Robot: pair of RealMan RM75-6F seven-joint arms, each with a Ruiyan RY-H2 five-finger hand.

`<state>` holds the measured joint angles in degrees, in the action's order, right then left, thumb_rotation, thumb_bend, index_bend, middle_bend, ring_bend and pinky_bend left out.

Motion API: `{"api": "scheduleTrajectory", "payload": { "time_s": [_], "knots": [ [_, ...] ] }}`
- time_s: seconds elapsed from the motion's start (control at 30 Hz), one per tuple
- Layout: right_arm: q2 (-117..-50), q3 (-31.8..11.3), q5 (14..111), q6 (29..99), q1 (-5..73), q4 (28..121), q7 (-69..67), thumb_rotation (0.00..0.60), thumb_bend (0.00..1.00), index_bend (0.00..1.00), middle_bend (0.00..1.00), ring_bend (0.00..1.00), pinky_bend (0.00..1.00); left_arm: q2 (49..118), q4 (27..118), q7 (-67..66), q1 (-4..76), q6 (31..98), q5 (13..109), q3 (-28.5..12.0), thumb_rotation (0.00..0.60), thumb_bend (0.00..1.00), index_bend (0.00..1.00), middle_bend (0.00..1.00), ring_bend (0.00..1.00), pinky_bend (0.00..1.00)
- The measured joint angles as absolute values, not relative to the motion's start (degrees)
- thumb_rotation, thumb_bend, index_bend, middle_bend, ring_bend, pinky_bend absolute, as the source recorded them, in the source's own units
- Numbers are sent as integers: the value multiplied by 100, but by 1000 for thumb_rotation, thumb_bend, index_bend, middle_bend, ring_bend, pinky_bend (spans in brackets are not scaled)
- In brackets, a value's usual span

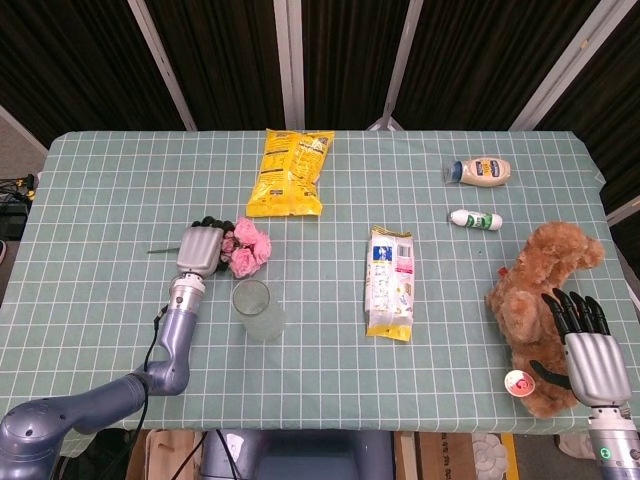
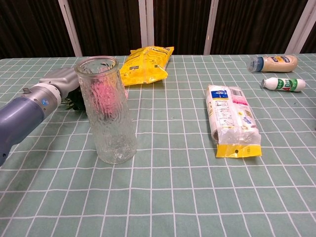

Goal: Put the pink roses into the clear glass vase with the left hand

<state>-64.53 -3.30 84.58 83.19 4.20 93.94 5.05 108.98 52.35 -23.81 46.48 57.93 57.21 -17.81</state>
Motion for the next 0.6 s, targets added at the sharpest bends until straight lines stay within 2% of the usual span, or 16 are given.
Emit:
{"api": "scheduleTrajectory", "payload": {
  "time_s": [0.2,0.6],
  "knots": [
    [-6442,-328,8456,8317,420,9399,495,600,170,124,90,10,0,10971,5096,-2335,4644,5939,5853,-1757,600,470,426,469,331,456],
    [-6374,-285,8590,8429,373,9515,415,600,169,124,90,10,0,10537,5690,-2127,4349,6625,6019,-1928,600,468,404,447,331,470]
  ]
}}
